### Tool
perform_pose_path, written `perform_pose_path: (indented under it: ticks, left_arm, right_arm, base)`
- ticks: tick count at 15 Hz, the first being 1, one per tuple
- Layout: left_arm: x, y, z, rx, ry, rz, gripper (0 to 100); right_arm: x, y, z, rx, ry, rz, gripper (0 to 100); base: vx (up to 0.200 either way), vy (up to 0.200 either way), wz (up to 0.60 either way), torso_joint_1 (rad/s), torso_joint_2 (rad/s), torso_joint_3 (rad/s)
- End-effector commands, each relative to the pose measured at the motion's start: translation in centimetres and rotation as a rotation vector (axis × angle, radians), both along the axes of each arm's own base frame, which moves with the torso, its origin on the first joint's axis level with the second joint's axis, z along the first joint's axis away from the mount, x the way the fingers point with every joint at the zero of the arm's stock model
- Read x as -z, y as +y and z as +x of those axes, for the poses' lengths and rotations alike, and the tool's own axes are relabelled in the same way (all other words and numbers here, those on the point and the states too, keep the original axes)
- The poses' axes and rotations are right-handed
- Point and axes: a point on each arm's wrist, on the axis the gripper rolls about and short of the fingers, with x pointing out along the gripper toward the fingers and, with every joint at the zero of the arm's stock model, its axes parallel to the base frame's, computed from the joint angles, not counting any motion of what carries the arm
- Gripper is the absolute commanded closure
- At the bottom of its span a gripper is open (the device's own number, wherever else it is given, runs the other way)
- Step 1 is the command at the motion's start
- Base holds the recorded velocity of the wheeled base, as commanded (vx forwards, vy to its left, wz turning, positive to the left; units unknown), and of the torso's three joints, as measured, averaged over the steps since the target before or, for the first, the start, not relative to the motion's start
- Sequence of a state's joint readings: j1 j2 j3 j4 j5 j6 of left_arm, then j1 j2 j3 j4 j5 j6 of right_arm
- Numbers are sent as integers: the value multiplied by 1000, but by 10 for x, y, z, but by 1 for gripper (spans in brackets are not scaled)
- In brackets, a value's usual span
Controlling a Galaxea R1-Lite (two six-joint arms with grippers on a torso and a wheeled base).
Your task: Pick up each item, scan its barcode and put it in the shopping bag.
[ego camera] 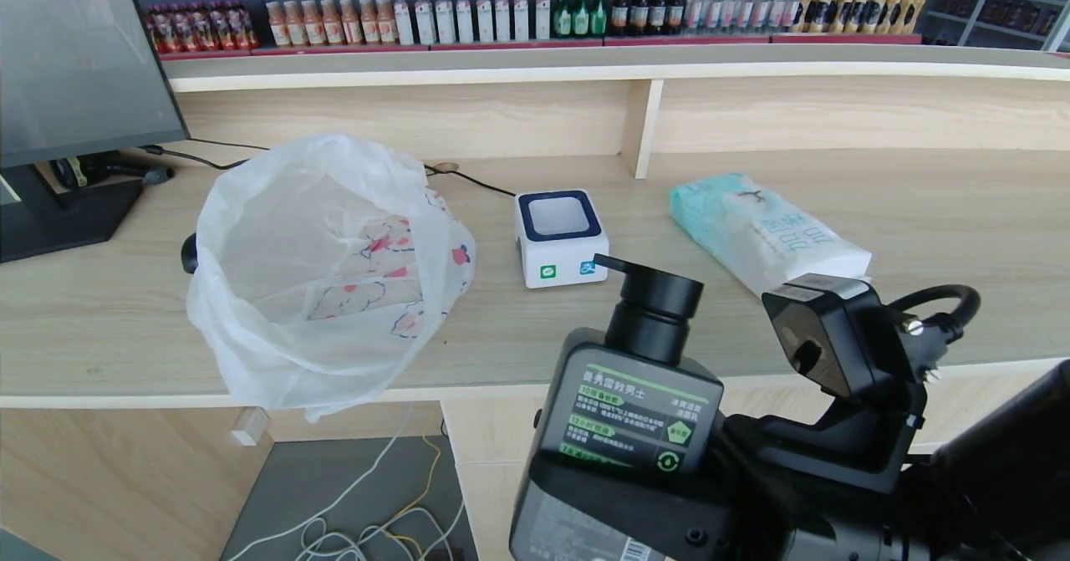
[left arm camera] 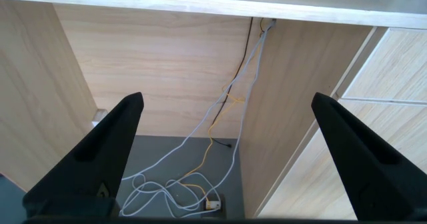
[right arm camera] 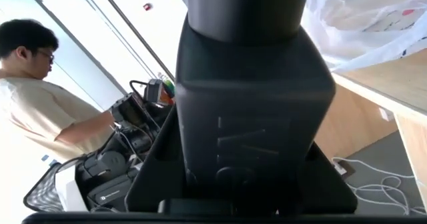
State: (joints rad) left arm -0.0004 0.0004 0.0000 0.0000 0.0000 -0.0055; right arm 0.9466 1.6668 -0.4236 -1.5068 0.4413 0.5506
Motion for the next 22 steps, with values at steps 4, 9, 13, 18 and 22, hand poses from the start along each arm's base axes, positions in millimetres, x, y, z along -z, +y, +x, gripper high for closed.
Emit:
perform_pose_path:
  ticks: [4, 9, 13, 18, 22]
  left_arm:
    - [0, 0, 0, 0, 0, -1, 0]
    - [0, 0, 0, 1, 0, -1, 0]
    - [0, 0, 0, 0, 0, -1, 0]
    - [0, 0, 0, 1, 0, -1, 0]
    - [0, 0, 0, 1, 0, -1, 0]
  right_arm:
    - [-7, 13, -7, -65, 18, 31, 100]
    - [-6, 20, -8, -80, 19, 30, 100]
    - [-5, 21, -8, -84, 22, 28, 100]
    - [-3, 22, -7, -82, 20, 22, 100]
    - [-2, 21, -7, -71, 4, 20, 100]
  base:
    - [0, 0, 0, 0, 0, 0]
    - [0, 0, 0, 0, 0, 0]
    - [0, 0, 0, 0, 0, 0]
    - [0, 0, 0, 0, 0, 0]
    - [0, 0, 0, 0, 0, 0]
